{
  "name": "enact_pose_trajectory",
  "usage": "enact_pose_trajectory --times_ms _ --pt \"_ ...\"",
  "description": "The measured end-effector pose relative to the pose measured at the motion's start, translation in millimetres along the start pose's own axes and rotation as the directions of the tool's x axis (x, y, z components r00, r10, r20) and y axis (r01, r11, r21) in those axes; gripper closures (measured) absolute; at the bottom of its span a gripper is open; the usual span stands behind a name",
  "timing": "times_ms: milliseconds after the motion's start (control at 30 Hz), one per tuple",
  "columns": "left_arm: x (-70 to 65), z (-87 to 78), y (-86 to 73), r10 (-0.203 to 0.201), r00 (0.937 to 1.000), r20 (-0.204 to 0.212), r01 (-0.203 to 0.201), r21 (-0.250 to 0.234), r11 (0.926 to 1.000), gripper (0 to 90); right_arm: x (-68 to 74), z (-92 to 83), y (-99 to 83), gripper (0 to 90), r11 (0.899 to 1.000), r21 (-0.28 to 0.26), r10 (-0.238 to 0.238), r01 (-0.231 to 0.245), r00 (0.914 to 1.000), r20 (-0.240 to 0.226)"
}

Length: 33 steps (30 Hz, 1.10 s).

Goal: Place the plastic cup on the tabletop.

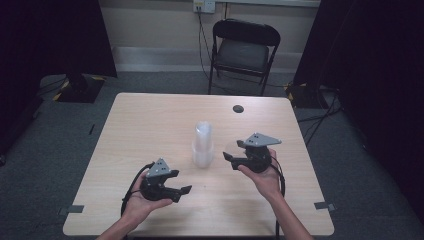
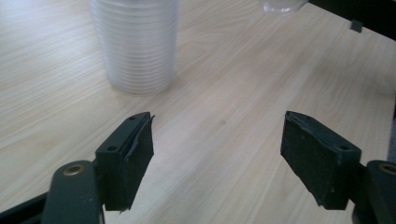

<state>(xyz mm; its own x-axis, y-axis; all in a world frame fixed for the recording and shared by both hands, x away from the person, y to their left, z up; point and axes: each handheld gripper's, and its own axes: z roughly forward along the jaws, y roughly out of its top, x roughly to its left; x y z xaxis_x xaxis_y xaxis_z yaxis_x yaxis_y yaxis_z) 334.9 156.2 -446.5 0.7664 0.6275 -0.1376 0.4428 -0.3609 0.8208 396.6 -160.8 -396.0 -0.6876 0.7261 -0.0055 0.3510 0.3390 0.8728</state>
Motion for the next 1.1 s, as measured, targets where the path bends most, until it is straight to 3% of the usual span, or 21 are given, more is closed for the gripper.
enact_pose_trajectory --times_ms 100,400,433,533,1100 --pt "3.4 0.5 -5.7 -0.019 0.9995 -0.026 0.019 0.002 0.9998 19.4 -10.7 4.5 3.8 32.4 0.999 -0.016 0.036 -0.036 0.9993 0.013" --pt "6.7 -0.9 -14.8 -0.023 0.9988 -0.044 0.025 0.04 0.9989 16.7 -22.3 14.9 6.6 32.1 0.998 -0.03 0.059 -0.058 0.9974 0.041" --pt "9.4 -1.2 -16.2 -0.044 0.9975 -0.055 0.046 0.039 0.9982 15.9 -26.9 19.2 6.2 32.1 0.997 -0.032 0.072 -0.071 0.9962 0.049" --pt "11.8 -1.5 -17.4 -0.048 0.9968 -0.063 0.051 0.045 0.9977 16.1 -30.7 23.6 5.2 32.1 0.996 -0.025 0.086 -0.084 0.9945 0.059" --pt "20.8 -5.0 -22.0 -0.084 0.9953 -0.049 0.085 0.025 0.996 15.9 -54.8 49.6 14.8 31.3 0.993 -0.021 0.122 -0.12 0.9853 0.12"
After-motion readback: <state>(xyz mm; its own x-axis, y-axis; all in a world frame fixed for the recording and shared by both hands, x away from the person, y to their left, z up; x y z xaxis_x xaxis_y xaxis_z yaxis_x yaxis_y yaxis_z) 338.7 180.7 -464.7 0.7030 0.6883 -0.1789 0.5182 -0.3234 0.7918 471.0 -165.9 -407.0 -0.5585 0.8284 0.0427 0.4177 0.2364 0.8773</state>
